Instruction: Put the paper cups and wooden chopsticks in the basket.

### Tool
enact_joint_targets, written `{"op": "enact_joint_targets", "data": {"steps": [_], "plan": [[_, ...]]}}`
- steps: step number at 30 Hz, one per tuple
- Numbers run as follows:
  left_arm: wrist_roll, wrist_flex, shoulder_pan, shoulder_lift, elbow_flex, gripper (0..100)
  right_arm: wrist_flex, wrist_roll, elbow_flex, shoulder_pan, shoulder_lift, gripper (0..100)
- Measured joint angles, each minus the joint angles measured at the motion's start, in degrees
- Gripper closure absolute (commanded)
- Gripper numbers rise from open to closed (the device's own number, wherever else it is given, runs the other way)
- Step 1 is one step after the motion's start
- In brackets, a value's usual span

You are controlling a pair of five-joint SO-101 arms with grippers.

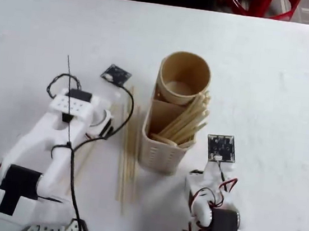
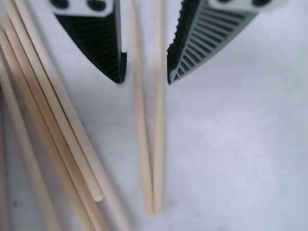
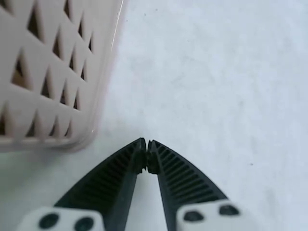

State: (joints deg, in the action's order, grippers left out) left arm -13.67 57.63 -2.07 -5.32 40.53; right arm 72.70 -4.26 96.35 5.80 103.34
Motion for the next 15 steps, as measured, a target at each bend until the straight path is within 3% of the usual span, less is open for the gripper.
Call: {"op": "enact_joint_targets", "data": {"steps": [5, 11, 15], "plan": [[-0.09, -0.26, 0.26, 1.05, 0.0, 85, 0.0, 0.0, 0.0, 0.18, 0.0, 97.9], [0.09, 2.37, 0.53, 11.43, -6.51, 85, 0.0, 0.0, 0.0, 0.18, 0.0, 97.9], [0.09, 5.36, 0.53, 15.56, -10.99, 95, 0.0, 0.0, 0.0, 0.09, 0.0, 97.9]]}}
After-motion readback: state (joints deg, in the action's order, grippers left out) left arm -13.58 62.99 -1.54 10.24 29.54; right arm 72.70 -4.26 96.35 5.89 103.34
